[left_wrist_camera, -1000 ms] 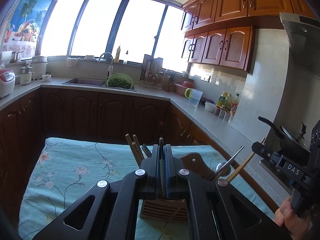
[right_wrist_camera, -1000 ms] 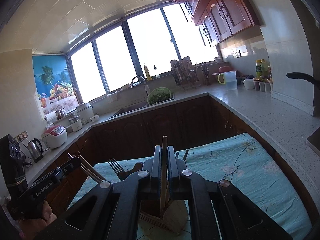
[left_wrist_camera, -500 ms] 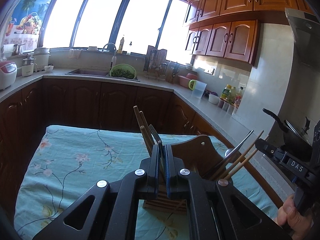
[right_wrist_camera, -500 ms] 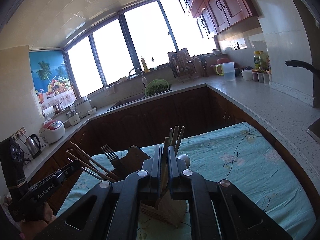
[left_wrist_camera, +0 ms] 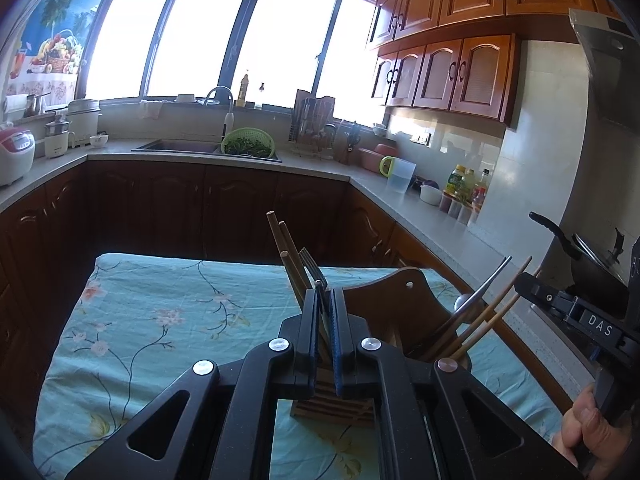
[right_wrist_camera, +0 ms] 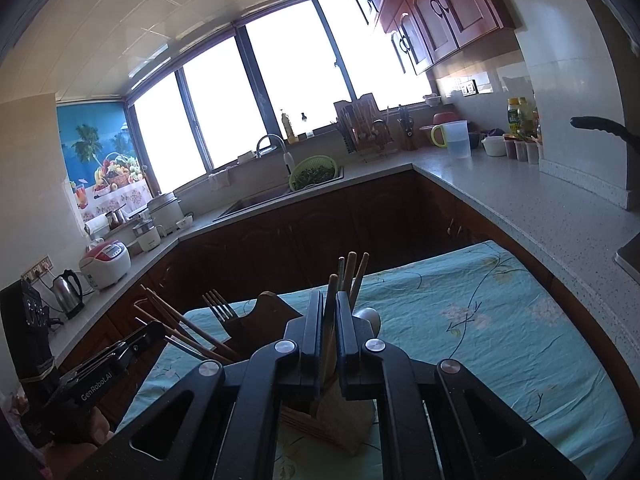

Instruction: Organize utensils

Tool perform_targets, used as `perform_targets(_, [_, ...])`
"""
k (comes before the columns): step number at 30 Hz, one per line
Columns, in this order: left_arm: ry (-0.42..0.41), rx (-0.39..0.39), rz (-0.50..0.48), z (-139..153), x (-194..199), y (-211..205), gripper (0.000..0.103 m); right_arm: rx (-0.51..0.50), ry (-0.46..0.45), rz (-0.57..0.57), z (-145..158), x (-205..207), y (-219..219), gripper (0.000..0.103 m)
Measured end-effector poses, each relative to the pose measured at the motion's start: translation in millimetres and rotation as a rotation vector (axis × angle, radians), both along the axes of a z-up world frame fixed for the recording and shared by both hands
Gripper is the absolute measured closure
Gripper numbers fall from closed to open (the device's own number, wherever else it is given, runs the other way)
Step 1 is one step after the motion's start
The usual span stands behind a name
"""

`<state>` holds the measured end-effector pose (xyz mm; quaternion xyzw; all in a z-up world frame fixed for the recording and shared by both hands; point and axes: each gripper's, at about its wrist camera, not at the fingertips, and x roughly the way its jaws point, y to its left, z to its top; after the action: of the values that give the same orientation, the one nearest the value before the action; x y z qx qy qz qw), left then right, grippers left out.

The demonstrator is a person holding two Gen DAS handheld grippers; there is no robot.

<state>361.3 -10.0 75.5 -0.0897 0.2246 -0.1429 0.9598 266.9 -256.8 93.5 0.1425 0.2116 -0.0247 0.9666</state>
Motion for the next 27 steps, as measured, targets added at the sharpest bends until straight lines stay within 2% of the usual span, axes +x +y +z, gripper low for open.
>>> perform_targets(3, [0.014, -0.004, 0.000, 2, 1, 1, 0.098, 0.022, 0.007, 0.005, 0, 0, -3, 0.092])
perform_targets(7, [0.037, -0.006, -0.003, 4, 0, 1, 0.091, 0.029, 0.011, 0.005, 1, -4, -3, 0.088])
perform_targets(9, [0.035, -0.006, 0.004, 6, -3, 2, 0.086, 0.031, 0.003, 0.004, 3, -7, -4, 0.072])
perform_targets(11, [0.032, -0.011, 0.008, 7, -7, 3, 0.084, 0.031, -0.006, -0.001, 5, -12, -4, 0.063])
perform_targets(14, [0.036, -0.014, 0.014, 8, -13, 5, 0.080, 0.036, -0.010, -0.005, 7, -17, -6, 0.061])
perform_targets(15, [0.038, -0.015, 0.019, 8, -16, 5, 0.077, 0.037, -0.013, -0.007, 7, -19, -6, 0.057])
perform_targets(17, [0.035, -0.021, 0.032, 7, -22, 8, 0.059, 0.039, -0.017, -0.008, 7, -24, -7, 0.052])
perform_targets(19, [0.033, -0.026, 0.052, 6, -28, 12, 0.049, 0.044, -0.021, -0.010, 4, -29, -7, 0.043])
perform_targets(21, [0.040, -0.033, 0.065, 3, -35, 15, 0.044, 0.057, -0.022, -0.008, 0, -34, -8, 0.028])
perform_targets(22, [0.044, -0.035, 0.073, 1, -39, 17, 0.037, 0.063, -0.020, -0.006, -3, -37, -8, 0.025])
perform_targets(24, [0.055, -0.041, 0.091, -3, -49, 21, 0.030, 0.077, -0.016, -0.002, -7, -43, -7, 0.010])
perform_targets(27, [0.065, -0.055, 0.110, -8, -70, 27, 0.019, 0.091, -0.018, 0.004, -14, -59, -3, 0.005])
